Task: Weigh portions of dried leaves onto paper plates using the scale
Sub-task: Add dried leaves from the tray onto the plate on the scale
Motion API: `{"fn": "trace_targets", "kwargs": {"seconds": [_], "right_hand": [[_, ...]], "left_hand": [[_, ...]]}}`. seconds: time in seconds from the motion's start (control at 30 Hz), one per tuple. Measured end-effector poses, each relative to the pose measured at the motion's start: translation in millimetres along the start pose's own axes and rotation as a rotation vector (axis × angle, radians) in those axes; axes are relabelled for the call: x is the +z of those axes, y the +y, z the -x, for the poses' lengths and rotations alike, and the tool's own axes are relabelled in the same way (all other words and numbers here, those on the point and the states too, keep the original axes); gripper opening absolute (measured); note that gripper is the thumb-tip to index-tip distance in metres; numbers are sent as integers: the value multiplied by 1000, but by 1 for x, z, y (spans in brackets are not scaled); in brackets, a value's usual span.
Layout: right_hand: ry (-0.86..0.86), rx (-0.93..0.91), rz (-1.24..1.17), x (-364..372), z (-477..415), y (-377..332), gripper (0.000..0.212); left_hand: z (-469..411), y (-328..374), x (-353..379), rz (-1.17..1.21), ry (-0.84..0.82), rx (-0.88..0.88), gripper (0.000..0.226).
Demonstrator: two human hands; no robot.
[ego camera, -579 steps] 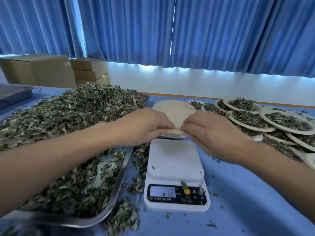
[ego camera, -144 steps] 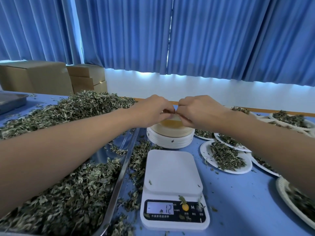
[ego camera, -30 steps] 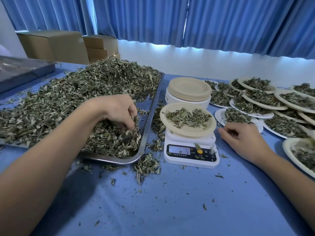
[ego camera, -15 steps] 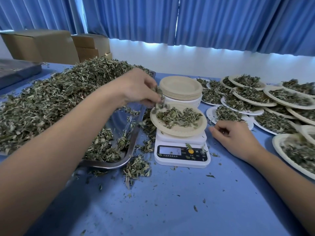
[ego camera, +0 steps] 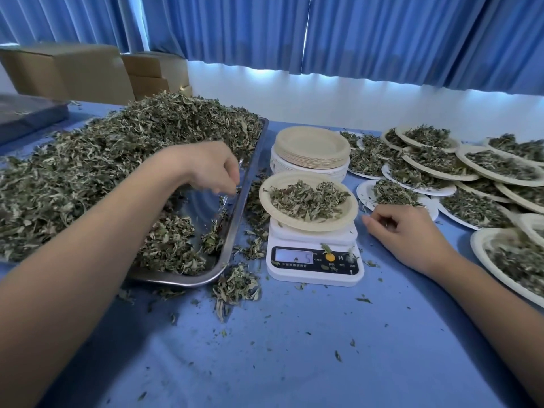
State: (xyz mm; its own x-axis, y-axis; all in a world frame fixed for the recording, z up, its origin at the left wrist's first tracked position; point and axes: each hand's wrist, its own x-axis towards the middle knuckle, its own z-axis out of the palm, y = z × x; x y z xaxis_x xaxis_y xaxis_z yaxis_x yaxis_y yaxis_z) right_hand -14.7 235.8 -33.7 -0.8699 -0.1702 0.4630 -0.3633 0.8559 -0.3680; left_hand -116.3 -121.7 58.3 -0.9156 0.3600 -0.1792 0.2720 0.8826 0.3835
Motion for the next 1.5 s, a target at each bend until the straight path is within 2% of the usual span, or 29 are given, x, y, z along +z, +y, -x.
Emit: {"fn": "trace_targets", "kwargs": {"seconds": [0.07, 0.1, 0.2, 0.37, 0.57, 0.7, 0.87, 0.93, 1.03, 1.13, 1.2, 1.27, 1.5], "right_hand": [[-4, 6, -6, -1, 0, 0, 42], [-6, 9, -7, -1, 0, 0, 41], [-8, 13, -9, -2, 0, -1, 40], [-7, 12, -12, -1, -1, 0, 41], [-14, 17, -22, -1, 0, 0, 41], [-15, 9, -16, -2, 0, 0, 40], [-23, 1, -4, -2, -1, 1, 40], [-24, -3, -3, -2, 0, 0, 39], [-28, 1, -1, -2, 0, -2, 38], [-26, 6, 0, -3, 0, -1, 38], [-26, 11, 1, -3, 0, -1, 38], [-33, 17, -3, -3, 0, -1, 38], [-40, 27, -13, -3, 0, -1, 36]], "left_hand": [[-1, -6, 5, -92, -183, -62, 12], [-2, -7, 9, -121, -219, -76, 13], [-9, -8, 21, -127, -214, -116, 15], [-12, -8, 29, 1, -163, -169, 10], [-2, -5, 18, -16, -207, -173, 7], [13, -1, 8, -111, -311, -190, 9], [27, 7, 11, -104, -447, -188, 23], [29, 8, 16, -99, -453, -182, 26], [29, 11, 25, -93, -445, -180, 12], [29, 13, 30, -113, -445, -178, 29], [28, 12, 31, -121, -427, -175, 18], [29, 9, 29, -112, -391, -161, 8], [31, -5, 3, -7, -223, -101, 11]]}}
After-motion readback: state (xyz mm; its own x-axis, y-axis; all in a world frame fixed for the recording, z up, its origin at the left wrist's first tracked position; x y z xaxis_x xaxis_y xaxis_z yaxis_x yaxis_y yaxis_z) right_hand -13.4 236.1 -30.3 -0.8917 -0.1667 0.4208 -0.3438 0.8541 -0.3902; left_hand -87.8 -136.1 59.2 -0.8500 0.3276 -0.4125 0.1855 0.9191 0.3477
